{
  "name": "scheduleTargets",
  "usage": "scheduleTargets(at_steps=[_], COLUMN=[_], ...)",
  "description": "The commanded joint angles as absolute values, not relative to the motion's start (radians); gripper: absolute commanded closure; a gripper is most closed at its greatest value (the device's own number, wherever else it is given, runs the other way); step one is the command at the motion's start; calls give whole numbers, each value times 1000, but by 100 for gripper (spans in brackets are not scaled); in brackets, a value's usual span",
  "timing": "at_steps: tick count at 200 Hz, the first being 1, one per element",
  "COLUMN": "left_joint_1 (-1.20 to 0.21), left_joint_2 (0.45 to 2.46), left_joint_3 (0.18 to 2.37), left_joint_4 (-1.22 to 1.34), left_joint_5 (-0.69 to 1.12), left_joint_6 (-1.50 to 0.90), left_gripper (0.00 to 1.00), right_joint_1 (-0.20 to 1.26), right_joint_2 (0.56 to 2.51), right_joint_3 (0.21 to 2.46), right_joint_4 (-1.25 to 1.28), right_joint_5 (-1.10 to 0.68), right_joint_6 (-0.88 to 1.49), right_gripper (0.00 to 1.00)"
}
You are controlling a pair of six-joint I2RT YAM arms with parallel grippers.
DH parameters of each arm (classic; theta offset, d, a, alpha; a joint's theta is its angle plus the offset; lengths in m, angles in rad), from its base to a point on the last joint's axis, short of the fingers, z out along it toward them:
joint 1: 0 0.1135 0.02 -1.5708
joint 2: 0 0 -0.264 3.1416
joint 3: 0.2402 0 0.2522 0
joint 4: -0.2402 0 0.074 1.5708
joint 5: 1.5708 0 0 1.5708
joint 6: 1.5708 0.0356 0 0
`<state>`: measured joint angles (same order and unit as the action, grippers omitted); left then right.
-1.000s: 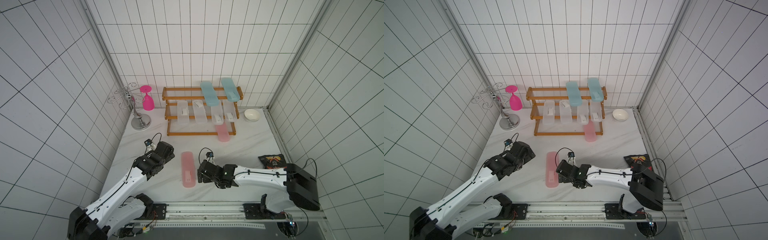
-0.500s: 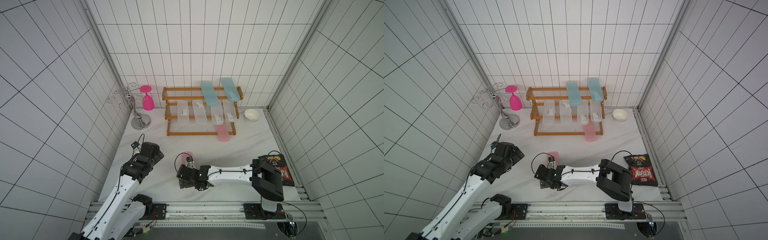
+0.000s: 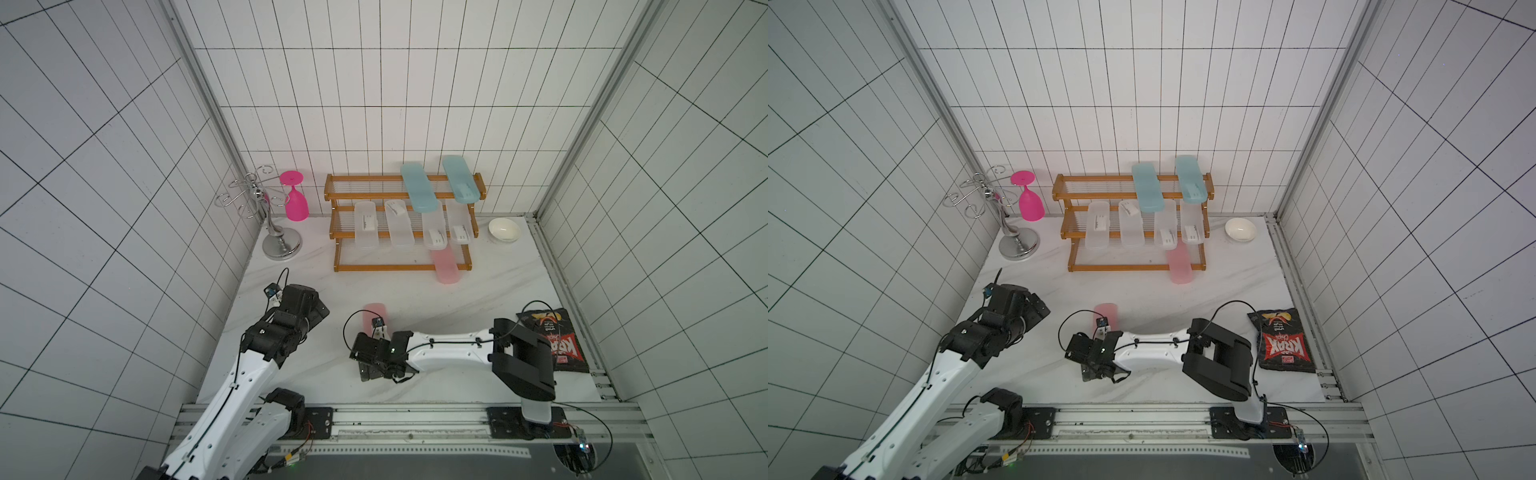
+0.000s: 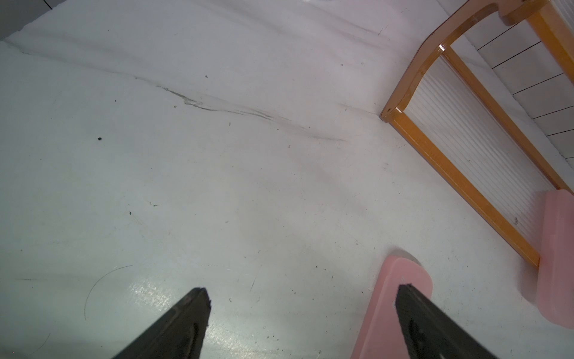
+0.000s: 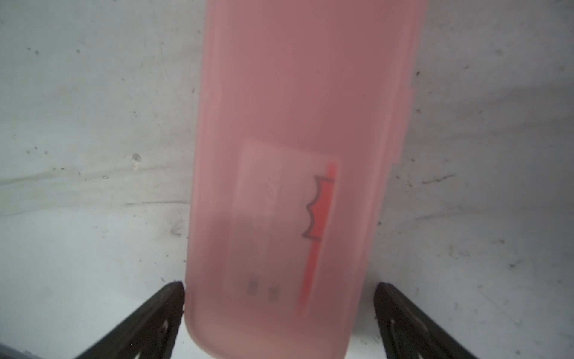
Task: Place the pencil cases on the shelf according to color
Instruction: Pick up the pencil case from the center of the board.
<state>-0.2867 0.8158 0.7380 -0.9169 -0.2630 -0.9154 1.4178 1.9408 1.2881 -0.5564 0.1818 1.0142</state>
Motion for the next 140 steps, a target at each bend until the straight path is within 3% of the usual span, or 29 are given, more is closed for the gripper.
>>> scheduleTargets(at_steps=[1, 140], left_joint_1=[-282, -282], left_joint_2=[805, 785], left_joint_3=[726, 755], left_joint_4=[-901, -917], left_joint_5=[-254, -255], left_joint_6=[-902, -882], left_gripper=[2, 3], right_joint_1=[1428, 1436], right_joint_2=[1984, 1928], right_joint_3=[1328, 1282], right_joint_4=[-590, -628], right_joint_5=[168, 234], right_joint_6=[1012, 1016], right_gripper=[0, 19])
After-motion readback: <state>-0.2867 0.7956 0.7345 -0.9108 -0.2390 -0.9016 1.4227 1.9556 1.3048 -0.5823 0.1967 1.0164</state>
